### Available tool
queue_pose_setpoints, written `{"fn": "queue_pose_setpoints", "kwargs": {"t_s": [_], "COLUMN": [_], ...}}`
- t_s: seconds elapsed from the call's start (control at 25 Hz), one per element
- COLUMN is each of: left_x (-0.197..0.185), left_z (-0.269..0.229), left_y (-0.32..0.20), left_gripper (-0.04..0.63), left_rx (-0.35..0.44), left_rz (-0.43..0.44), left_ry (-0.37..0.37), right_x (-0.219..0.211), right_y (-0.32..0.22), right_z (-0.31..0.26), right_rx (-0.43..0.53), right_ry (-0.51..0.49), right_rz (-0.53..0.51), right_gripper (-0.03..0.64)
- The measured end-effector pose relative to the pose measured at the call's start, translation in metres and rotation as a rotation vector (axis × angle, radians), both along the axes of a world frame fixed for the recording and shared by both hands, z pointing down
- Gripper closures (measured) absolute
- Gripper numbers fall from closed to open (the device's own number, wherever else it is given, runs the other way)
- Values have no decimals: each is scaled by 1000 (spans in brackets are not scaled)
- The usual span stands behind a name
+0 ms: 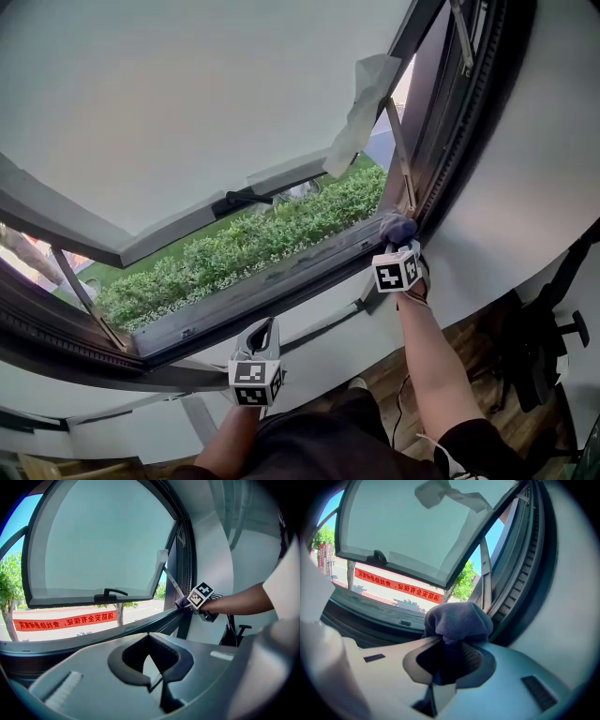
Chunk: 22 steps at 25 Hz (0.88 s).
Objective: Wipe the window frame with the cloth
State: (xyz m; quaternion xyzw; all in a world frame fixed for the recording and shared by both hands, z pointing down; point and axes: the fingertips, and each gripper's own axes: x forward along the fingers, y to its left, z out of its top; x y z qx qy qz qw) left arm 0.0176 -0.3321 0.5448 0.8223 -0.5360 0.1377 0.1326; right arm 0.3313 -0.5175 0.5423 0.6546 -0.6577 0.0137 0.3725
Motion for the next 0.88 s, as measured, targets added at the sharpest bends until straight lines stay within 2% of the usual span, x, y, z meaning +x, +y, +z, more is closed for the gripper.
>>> {"fn": "queue_pose_setpoints", "kwargs": {"t_s": [0.64,0.88], "left_x": [40,44], "left_z": [-10,-8], "left_y": [-12,-10], "left_gripper": [588,588], "left_rx": [18,17], "left_rz": [39,43], "left_ry": [-6,-20], "right_x": [22,26], "right_y": [-11,-14], "right_z": [1,-1], "right_rx": [-7,-3], "right_ry": [44,54], "right_rz": [-23,-26], "right_gripper": [577,580]}}
